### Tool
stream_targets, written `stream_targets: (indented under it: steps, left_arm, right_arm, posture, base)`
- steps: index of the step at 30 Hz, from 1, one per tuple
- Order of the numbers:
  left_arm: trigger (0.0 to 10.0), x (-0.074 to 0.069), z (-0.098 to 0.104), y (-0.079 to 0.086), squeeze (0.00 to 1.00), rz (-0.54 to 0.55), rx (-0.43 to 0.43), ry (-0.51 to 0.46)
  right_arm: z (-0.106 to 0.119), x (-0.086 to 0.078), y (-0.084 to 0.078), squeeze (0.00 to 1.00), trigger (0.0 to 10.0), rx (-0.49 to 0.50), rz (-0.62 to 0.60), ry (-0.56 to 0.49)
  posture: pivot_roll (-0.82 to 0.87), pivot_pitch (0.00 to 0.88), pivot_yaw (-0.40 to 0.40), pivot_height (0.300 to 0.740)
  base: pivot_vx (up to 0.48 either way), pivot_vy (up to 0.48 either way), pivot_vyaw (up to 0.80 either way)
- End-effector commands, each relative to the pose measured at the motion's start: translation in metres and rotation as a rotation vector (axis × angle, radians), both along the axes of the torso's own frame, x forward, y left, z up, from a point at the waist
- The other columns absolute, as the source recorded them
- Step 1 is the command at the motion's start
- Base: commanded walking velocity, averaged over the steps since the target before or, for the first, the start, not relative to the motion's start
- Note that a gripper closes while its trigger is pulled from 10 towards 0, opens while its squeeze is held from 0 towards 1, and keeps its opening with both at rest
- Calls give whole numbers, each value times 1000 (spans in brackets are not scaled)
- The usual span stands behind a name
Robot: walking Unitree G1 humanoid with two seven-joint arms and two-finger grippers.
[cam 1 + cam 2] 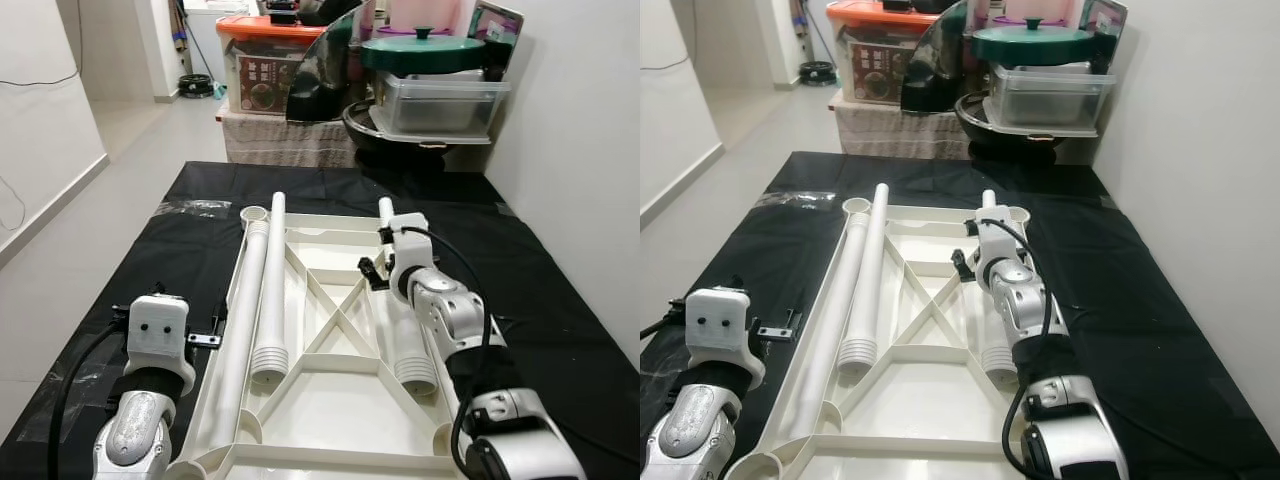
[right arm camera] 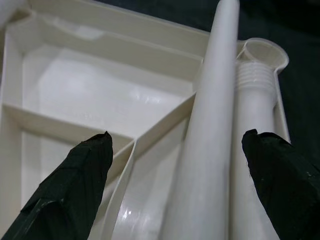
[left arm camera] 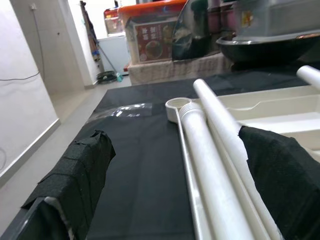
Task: Building children table
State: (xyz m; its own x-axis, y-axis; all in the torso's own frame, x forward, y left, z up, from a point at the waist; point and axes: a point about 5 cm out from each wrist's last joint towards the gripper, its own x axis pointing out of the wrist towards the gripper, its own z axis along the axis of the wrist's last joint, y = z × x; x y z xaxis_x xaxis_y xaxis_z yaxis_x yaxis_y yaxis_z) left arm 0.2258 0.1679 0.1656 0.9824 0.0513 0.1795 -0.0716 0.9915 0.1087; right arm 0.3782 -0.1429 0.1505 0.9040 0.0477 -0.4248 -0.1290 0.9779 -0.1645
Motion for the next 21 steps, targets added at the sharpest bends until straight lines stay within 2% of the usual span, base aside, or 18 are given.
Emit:
stream_targets:
  steps: [1, 3, 4, 5, 11, 12, 13, 14, 21]
  left_arm:
    - [10000, 1, -2, 0, 0, 3, 12, 3]
    - [10000, 2, -1, 0, 0, 7, 12, -1]
    - [10000, 2, -1, 0, 0, 7, 12, -1]
    - [10000, 1, -1, 0, 0, 12, 10, -2]
    - [10000, 0, -2, 0, 0, 16, 8, -3]
    - [10000, 0, -2, 0, 0, 19, 8, -4]
    - [10000, 0, -2, 1, 0, 21, 7, -5]
    - [10000, 0, -1, 1, 0, 23, 7, -6]
    - [10000, 0, -2, 0, 0, 24, 7, -3]
  right_arm:
    - [-17, -2, -2, 0, 10000, -36, -3, 80]
    - [-31, -3, -11, 0, 10000, -24, -46, 154]
    - [-31, -3, -11, 0, 10000, -24, -46, 154]
    - [-42, -6, -18, 0, 10000, 20, -82, 200]
    - [-56, -11, -25, 0, 10000, 56, -115, 265]
    - [-57, -11, -27, 0, 6667, 81, -138, 269]
    - [-57, -11, -28, 0, 6667, 98, -153, 269]
    - [-56, -10, -29, 0, 0, 113, -165, 266]
    - [-60, -10, -25, 0, 0, 175, -141, 279]
  posture:
    - [41, 0, -76, 740]
    - [44, 0, -81, 740]
    - [44, 0, -81, 740]
    - [47, 0, -86, 740]
    - [47, 0, -92, 740]
    - [47, 0, -92, 740]
    - [47, 0, -92, 740]
    - [52, 0, -97, 740]
    - [50, 0, -99, 740]
  base:
    - [0, 0, 0]
    - [0, 0, 0]
    - [0, 0, 0]
    - [0, 0, 0]
    - [0, 0, 0]
    - [0, 0, 0]
    - [0, 0, 0]
    - [0, 0, 0]
    - [0, 0, 0]
